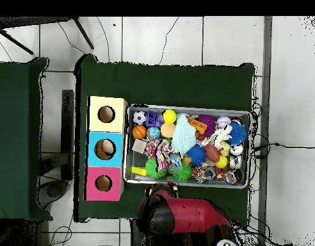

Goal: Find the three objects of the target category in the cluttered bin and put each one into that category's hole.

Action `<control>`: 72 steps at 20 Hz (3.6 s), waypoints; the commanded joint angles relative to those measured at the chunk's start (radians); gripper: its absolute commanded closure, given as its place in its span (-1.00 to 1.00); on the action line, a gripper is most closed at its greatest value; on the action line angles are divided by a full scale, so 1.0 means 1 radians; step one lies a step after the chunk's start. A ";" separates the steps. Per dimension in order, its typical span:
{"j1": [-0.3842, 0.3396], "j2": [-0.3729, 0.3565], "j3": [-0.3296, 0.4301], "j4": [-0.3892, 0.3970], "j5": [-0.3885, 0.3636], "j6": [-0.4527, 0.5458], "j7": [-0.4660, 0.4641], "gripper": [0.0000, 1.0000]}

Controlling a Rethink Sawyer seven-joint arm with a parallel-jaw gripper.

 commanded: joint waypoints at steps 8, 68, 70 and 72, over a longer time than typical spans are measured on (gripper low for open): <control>-0.102 0.201 0.124 -0.235 -0.249 -0.053 -0.040 -1.00; -0.513 0.110 0.577 -0.290 -0.345 0.387 -0.227 -1.00; -0.508 0.126 0.578 -0.293 -0.362 0.372 -0.203 -1.00; -0.501 0.136 0.573 -0.295 -0.375 0.361 -0.178 -1.00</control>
